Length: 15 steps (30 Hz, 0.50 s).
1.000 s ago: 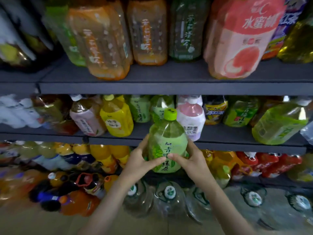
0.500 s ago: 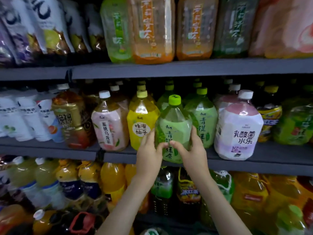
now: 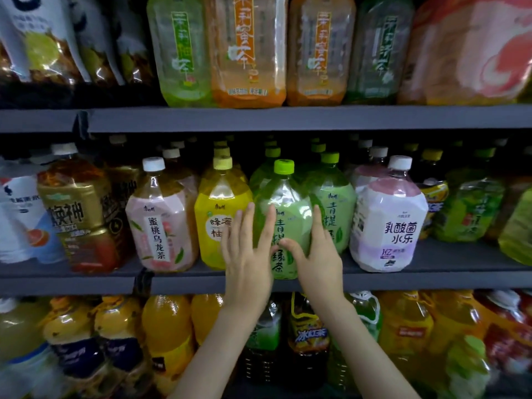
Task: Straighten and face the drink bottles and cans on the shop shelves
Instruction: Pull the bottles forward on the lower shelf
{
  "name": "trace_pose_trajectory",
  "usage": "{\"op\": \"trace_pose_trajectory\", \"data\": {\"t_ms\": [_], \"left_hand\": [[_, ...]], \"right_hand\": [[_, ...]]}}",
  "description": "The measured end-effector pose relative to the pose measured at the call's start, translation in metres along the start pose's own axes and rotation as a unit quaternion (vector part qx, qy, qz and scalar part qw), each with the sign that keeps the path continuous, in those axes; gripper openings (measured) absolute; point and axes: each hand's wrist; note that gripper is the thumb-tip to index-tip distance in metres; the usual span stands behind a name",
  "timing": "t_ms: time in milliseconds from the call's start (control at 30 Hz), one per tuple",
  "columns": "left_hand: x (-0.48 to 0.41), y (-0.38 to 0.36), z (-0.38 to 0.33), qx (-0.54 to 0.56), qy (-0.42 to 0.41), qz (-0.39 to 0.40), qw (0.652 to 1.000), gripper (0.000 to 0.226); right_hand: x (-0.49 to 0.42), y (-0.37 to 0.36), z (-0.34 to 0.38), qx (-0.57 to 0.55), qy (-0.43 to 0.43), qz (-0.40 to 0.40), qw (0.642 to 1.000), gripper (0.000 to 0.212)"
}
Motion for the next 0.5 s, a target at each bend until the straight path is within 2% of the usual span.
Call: {"op": "trace_pose_trajectory", "data": {"t_ms": [133, 300, 400, 500], "left_hand": [[-0.002, -0.008, 0.002, -0.013, 0.03, 0.019, 0.999, 0.104], [-0.013, -0.016, 0.011, -0.036, 0.003, 0.054, 0.998, 0.091], [-0.015, -0.019, 0.015, -0.039, -0.002, 0.072, 0.997, 0.094], [-0.011, -0.018, 0.01, -0.037, 0.003, 0.057, 0.998, 0.099]], "right_hand": [[-0.009, -0.004, 0.002, 0.005, 0.01, 0.015, 1.0, 0.089], [-0.018, -0.008, 0.003, 0.038, 0.015, -0.008, 0.999, 0.092], [-0.018, -0.009, 0.002, 0.052, 0.029, -0.009, 0.998, 0.091], [-0.016, -0.006, 0.002, 0.043, 0.036, 0.002, 0.998, 0.09]]}}
Point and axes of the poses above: each hand's wrist, its own x-axis away from the middle knuckle, its own y-axis out of the back of the hand, z = x × y, and after that the axes turned 15 degrees about y, right-handed
